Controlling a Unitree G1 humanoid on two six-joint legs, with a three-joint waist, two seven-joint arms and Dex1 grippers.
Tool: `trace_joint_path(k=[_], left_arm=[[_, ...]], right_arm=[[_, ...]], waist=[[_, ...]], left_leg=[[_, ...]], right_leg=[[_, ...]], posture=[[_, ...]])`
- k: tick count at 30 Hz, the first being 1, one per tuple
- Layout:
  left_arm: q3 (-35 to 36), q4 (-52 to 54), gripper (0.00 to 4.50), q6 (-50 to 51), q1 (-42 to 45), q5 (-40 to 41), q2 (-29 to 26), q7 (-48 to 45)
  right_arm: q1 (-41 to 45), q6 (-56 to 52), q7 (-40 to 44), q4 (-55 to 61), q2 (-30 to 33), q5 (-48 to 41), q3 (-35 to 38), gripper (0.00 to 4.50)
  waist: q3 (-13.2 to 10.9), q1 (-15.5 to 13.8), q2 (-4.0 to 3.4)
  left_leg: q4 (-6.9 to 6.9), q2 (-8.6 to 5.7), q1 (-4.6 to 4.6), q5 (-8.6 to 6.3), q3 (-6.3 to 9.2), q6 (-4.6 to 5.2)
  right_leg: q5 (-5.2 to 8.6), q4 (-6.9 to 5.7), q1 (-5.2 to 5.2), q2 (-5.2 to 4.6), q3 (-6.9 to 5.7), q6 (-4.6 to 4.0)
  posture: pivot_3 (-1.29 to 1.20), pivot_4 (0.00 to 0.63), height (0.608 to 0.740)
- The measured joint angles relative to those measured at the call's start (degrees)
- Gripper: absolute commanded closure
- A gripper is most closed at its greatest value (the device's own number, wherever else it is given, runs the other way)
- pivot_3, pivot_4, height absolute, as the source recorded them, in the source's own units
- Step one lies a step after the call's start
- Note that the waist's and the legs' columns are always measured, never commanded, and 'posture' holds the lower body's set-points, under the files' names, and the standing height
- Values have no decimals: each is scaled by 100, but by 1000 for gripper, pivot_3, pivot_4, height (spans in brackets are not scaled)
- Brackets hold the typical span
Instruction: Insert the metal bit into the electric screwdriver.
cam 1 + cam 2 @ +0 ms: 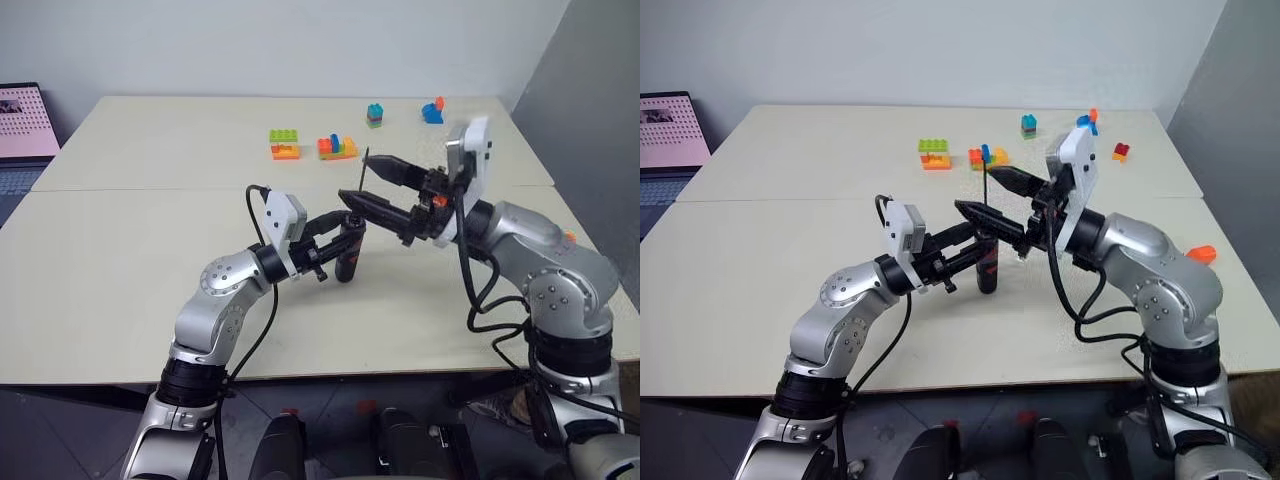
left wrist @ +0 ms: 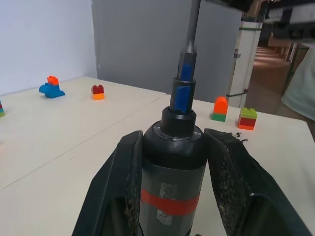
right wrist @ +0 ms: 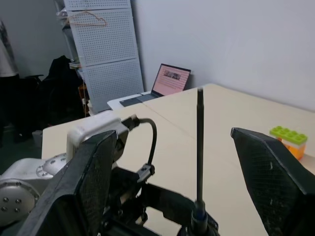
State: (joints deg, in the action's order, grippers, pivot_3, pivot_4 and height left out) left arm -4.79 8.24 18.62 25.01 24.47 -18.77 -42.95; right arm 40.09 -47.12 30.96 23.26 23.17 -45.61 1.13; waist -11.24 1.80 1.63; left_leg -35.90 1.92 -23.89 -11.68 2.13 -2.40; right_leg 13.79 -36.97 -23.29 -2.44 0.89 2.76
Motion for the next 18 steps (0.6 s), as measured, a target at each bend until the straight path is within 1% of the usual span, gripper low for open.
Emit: trace_joint_path(k=[3, 10, 11, 14, 15, 18], left_arm=[[-1, -1, 2918, -5, 1, 0, 3, 0], [-1, 7, 2918, -11, -11, 0, 2, -3], [-1, 12, 2918, -12, -16, 0, 2, -3], [-1, 25, 2918, -12, -29, 0, 1, -14], [-1, 30, 2918, -15, -34, 0, 0, -20], [-5, 33, 2918, -18, -34, -1, 2, -22]], right_arm=[[178, -166, 4, -160, -22, -94, -1, 1817], [192, -265, 29, -265, 5, -82, -11, 3422], [192, -264, 29, -289, 19, -73, -11, 3708], [192, -259, 22, -330, 44, -46, -3, 4326], [191, -256, 19, -334, 48, -22, 1, 4484], [187, -192, 23, -329, 97, 79, -10, 4500]], waist=[[0, -3, 0], [0, -3, 0], [0, -3, 0], [0, -4, 0], [0, -5, 0], [0, -2, 0]], left_leg=[[0, 0, -1, 0, -1, 0], [1, 0, -1, 0, 0, 0], [0, 0, -1, 0, -1, 0], [0, 0, -1, 0, -1, 0], [0, 0, -1, 0, 0, 0], [1, 0, -1, 0, -1, 0]], right_leg=[[0, 1, 0, 0, 1, 0], [0, 0, 0, 0, 0, 0], [0, 0, 0, 0, 0, 0], [0, 1, 0, 0, 1, 0], [0, 0, 0, 0, 0, 0], [0, 2, 0, 0, 2, 0]], posture=[[0, 150, 740], [0, 150, 740], [0, 150, 740], [0, 150, 740], [0, 150, 740], [0, 150, 740]])
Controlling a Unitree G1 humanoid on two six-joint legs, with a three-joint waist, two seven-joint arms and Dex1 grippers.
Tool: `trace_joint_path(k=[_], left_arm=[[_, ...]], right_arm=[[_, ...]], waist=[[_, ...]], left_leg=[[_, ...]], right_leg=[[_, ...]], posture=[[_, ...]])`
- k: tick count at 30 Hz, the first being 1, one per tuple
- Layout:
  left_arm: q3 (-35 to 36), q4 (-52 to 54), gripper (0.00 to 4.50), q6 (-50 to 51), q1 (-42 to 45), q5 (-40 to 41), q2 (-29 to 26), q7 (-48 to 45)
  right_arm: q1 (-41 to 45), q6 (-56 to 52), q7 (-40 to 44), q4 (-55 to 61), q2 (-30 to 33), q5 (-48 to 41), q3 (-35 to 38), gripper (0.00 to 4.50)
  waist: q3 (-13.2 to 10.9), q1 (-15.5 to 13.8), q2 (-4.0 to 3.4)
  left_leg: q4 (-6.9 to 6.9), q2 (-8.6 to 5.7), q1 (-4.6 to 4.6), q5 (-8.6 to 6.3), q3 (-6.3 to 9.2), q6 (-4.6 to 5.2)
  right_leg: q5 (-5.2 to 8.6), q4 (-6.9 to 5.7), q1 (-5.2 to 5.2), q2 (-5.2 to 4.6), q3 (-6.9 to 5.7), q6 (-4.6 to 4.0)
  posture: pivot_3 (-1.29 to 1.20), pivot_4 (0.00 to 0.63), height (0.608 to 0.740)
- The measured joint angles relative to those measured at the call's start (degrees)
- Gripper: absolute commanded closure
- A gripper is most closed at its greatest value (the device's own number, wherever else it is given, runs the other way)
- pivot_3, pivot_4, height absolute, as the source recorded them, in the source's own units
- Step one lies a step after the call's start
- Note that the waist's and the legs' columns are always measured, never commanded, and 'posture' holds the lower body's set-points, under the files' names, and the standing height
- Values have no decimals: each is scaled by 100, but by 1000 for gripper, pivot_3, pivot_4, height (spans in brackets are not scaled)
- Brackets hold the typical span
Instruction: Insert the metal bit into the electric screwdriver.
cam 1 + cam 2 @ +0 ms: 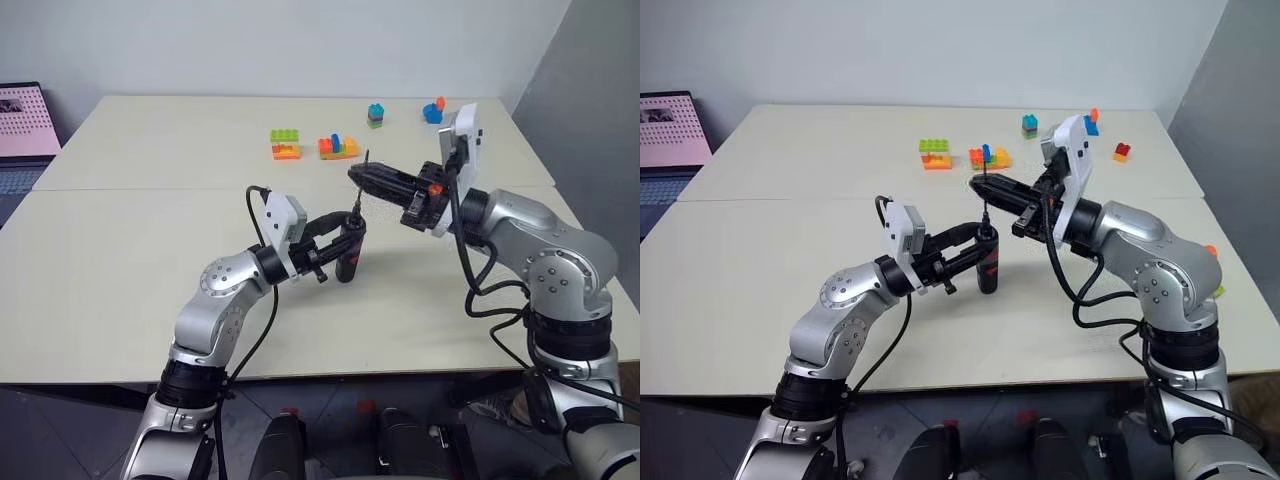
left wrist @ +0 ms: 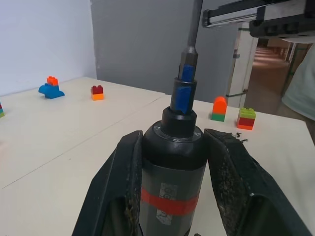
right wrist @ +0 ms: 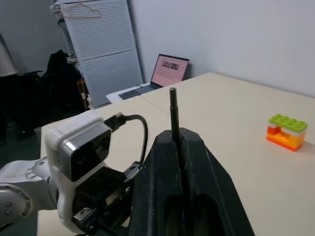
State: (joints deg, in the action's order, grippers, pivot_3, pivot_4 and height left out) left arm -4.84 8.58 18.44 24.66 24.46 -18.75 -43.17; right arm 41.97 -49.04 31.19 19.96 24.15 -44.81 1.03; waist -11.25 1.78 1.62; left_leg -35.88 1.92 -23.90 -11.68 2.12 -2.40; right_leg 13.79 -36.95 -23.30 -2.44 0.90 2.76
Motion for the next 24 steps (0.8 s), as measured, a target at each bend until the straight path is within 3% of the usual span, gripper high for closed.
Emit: trace_joint_path(k=[4, 7, 18, 24], left_arm=[[-5, -3, 2918, -2, 5, 0, 1, -4], [-23, -3, 2919, -5, 5, -2, -1, -8], [-21, -17, 2919, 108, 88, 9, 9, 102], [-95, -170, 2939, 383, 615, -233, -248, 268]], right_arm=[[-56, 165, 113, 64, 52, 149, -68, 4500], [-128, 210, 161, 121, 60, 146, -67, 3964], [-315, 243, 329, 368, 116, 166, -108, 1304], [-724, 514, 386, 241, 849, 581, 242, 1299]], waist=[[0, -2, 0], [0, -5, 0], [0, -9, 0], [-6, -15, 7]], left_leg=[[4, 0, 0, 0, 0, 0], [2, 0, 0, 0, 0, 0], [2, 0, -1, 0, 0, 0], [1, -1, -6, 0, 0, 0]], right_leg=[[1, 0, -1, 0, -1, 0], [0, 0, 0, 0, -1, 0], [0, 1, 0, 0, -1, 0], [0, 1, -4, 0, -3, 0]], posture=[[0, 150, 740], [0, 150, 740], [0, 150, 740], [0, 150, 740]])
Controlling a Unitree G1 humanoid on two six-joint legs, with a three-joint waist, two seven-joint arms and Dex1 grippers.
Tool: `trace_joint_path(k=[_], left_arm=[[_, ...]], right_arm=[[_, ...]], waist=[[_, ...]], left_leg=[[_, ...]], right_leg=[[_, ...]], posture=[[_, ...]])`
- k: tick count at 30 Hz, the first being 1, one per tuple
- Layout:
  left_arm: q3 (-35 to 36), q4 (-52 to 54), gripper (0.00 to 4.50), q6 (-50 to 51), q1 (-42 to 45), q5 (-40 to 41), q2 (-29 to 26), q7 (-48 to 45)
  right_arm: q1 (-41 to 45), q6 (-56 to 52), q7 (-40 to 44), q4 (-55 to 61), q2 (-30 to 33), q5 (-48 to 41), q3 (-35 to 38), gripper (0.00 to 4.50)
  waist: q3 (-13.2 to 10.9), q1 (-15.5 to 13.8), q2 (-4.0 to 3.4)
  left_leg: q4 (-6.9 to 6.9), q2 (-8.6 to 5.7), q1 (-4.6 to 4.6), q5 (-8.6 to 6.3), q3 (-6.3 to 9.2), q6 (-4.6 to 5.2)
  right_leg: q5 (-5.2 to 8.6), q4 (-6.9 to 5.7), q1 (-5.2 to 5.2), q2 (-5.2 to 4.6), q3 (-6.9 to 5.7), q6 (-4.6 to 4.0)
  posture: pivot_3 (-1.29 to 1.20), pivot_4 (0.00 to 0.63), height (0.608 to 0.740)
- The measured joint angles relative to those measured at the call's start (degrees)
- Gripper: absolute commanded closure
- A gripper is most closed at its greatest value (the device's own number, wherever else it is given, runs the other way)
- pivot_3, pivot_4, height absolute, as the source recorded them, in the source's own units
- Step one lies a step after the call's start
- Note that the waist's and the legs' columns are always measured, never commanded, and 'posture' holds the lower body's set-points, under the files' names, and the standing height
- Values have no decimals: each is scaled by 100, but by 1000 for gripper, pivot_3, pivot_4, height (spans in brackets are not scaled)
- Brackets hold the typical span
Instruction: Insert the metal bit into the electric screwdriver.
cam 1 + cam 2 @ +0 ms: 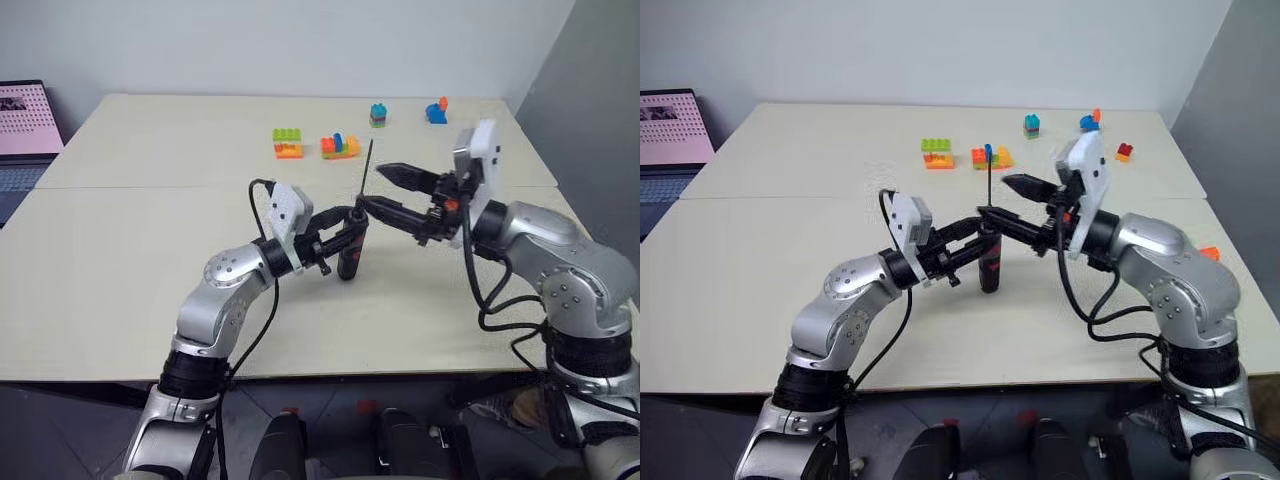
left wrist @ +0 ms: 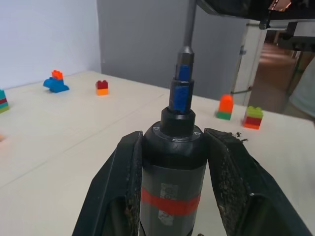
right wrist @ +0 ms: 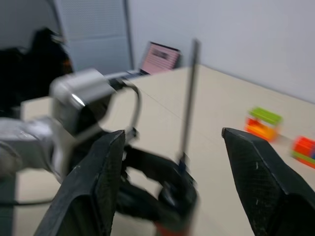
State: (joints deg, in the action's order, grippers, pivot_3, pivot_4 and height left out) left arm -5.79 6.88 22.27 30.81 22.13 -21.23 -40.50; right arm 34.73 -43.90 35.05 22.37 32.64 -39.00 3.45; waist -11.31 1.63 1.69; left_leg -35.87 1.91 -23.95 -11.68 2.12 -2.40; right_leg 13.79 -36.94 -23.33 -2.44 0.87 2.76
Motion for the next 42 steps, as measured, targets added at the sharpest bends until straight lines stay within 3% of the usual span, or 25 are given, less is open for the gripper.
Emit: trace_joint_path(k=[5, 10, 17, 19, 21, 24, 30, 38, 42], left_arm=[[-285, -532, 3209, -91, 976, -833, -1074, -262], [-1146, -1283, 3211, -940, 1921, -1657, -1660, -1110], [-2005, -2797, 3266, -2332, 3106, -2359, -1345, -2271], [-2231, -3171, 3395, -2646, 3258, -2523, -900, -2442], [-2468, -3573, 3781, -2795, 3235, -2718, -484, -2548], [-2539, -3971, 4490, -2808, 3169, -2879, -349, -2587], [-2529, -4475, 4490, -2902, 3130, -3060, 92, -2574], [-2520, -4592, 4490, -3038, 3079, -3148, 218, -2643], [-2344, -4538, 3893, -3038, 3079, -3044, 170, -2873]], right_arm=[[-424, 607, 530, -359, 1324, 700, 452, 1299], [-736, 1232, 1655, -207, 2271, 1073, 336, 1299], [-711, 1056, 2348, 92, 2654, 706, 383, 1299], [-717, 964, 2402, 158, 2716, 603, 430, 1299], [-767, 904, 2514, 264, 2856, 486, 533, 1299], [-890, 818, 2623, 293, 3039, 410, 725, 1299], [-1564, 813, 3042, 277, 3602, 481, 1117, 1299], [-1644, 836, 3114, 278, 3605, 495, 1116, 1299], [-1602, 829, 3117, 278, 3596, 441, 1097, 1299]], waist=[[-9, 28, -2], [-9, 65, -2], [-14, 75, 2], [-14, 25, 2], [-15, 13, 3], [-16, 29, 3], [-20, -70, -3], [-21, -70, -2], [-20, -62, -2]], left_leg=[[14, -1, -4, 0, -17, 0], [21, 3, 7, -1, -25, 1], [8, 4, 6, 0, -36, 0], [8, 0, 1, -1, -38, 0], [8, 0, -15, -1, -38, 1], [5, 0, -70, -1, -38, 1], [-9, -6, -89, -1, -33, 2], [-15, -9, -85, -1, -31, 1], [-17, -9, -86, 0, -31, 1]], right_leg=[[1, 3, -16, 0, 12, 1], [5, 3, -17, 1, 16, -1], [3, 2, -14, -8, 20, -2], [3, 2, -15, -11, 18, -1], [5, 2, -26, -10, 18, 3], [-17, -6, -84, -2, 24, 40], [-10, 4, -84, -8, 17, 53], [-14, -5, -84, -10, 18, 59], [-16, -7, -83, -10, 18, 62]], posture=[[0, 150, 740], [0, 150, 740], [0, 150, 740], [0, 150, 740], [0, 150, 740], [0, 150, 740], [0, 150, 740], [0, 150, 740], [0, 150, 740]])
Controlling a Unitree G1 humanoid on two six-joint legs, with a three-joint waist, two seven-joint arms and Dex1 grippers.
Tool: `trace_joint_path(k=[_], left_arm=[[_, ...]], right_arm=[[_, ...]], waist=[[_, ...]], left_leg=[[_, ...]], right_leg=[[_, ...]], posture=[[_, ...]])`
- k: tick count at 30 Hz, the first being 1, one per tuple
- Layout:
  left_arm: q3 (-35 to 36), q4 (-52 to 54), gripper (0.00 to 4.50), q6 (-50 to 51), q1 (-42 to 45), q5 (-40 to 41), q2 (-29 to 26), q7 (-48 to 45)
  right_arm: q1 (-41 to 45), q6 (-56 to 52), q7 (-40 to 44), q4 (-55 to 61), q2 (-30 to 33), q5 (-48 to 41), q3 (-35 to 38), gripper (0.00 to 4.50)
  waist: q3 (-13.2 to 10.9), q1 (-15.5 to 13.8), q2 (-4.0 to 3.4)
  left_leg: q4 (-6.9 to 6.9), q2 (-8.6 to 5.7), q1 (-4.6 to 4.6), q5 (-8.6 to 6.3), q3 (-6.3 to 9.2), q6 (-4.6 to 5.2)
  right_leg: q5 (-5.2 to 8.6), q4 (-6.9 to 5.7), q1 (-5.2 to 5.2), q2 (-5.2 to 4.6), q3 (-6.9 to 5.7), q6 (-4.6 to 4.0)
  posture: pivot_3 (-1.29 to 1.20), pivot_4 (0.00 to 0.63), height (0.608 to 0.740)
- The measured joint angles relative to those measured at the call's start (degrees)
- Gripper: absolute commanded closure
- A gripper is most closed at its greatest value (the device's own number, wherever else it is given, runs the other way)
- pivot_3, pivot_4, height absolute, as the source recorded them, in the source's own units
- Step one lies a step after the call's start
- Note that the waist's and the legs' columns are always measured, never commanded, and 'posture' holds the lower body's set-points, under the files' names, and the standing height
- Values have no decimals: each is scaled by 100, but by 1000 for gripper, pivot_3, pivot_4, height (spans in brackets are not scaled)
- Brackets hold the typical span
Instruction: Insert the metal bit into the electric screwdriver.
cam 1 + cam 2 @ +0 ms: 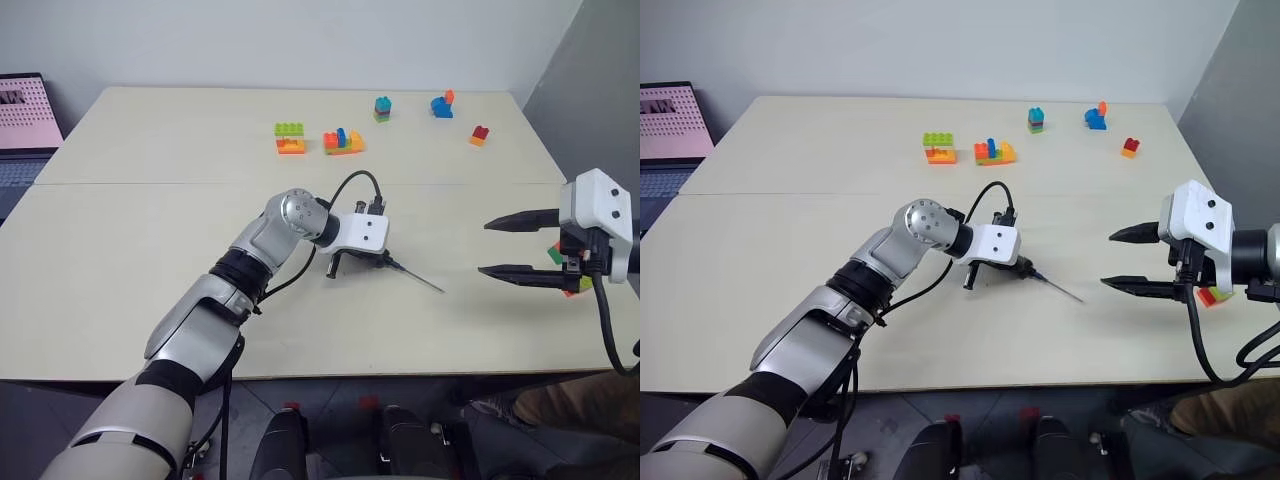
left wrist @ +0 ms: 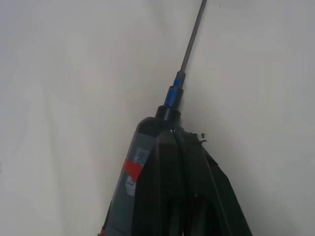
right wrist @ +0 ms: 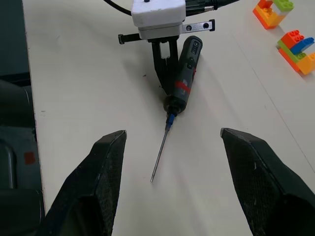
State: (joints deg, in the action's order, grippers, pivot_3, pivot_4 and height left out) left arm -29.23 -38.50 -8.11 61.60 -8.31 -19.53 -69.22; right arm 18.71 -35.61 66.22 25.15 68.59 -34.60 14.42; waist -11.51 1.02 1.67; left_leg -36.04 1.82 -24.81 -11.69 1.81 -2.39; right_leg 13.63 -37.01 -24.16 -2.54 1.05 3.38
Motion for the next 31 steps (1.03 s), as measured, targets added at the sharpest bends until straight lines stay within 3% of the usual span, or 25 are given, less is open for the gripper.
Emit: trace_joint_path(k=[7, 11, 14, 18, 22, 28, 31], left_arm=[[351, 645, 2291, 183, -69, 249, -587, -465], [1035, 1850, 1375, 1039, -680, 666, -1609, -756], [1542, 2617, 801, 1858, -1274, 965, -2069, -660], [2066, 3285, 801, 2688, -1861, 1338, -2294, -392], [2926, 3944, 801, 3289, -2754, 1685, -2915, -194], [4032, 4887, 801, 4035, -4538, 2159, -3114, 246], [4252, 5166, 801, 4251, -4847, 2380, -3084, 449]], right_arm=[[-22, -13, 18, 3, 4, 11, -34, 1299], [-249, -30, -3, 36, -6, 14, -75, 1299], [-390, -29, -39, 45, -62, 17, -86, 1299], [-603, 89, -127, 60, -175, 148, -91, 1299], [-956, 301, -264, -175, -412, 435, -92, 1299], [-1540, 778, -334, -488, -858, 634, 250, 1299], [-1548, 949, -331, -575, -911, 673, 248, 1299]], waist=[[0, 4, 0], [1, 101, -3], [1, 74, -3], [3, 19, 1], [3, 53, 0], [4, 54, 1], [4, 35, 1]], left_leg=[[-2, 0, 1, 0, 1, 0], [0, 6, 9, 0, 0, 0], [-6, 6, 12, 1, 3, -1], [-23, 5, 11, 1, 6, -1], [-26, 7, 14, 1, 4, -1], [-22, 10, 27, 1, 3, -1], [-27, 10, 40, 2, 6, -1]], right_leg=[[0, -3, 3, 0, 0, 0], [0, -12, 2, 3, 4, -1], [0, -19, 8, 3, -1, -1], [-5, -19, 16, 0, -4, 6], [-10, -21, 17, 0, -3, 4], [-9, -21, 28, 0, -3, 1], [-11, -23, 43, 0, -7, -15]], posture=[[0, 150, 740], [0, 150, 740], [0, 150, 740], [0, 150, 740], [0, 150, 740], [0, 150, 740], [0, 150, 740]])
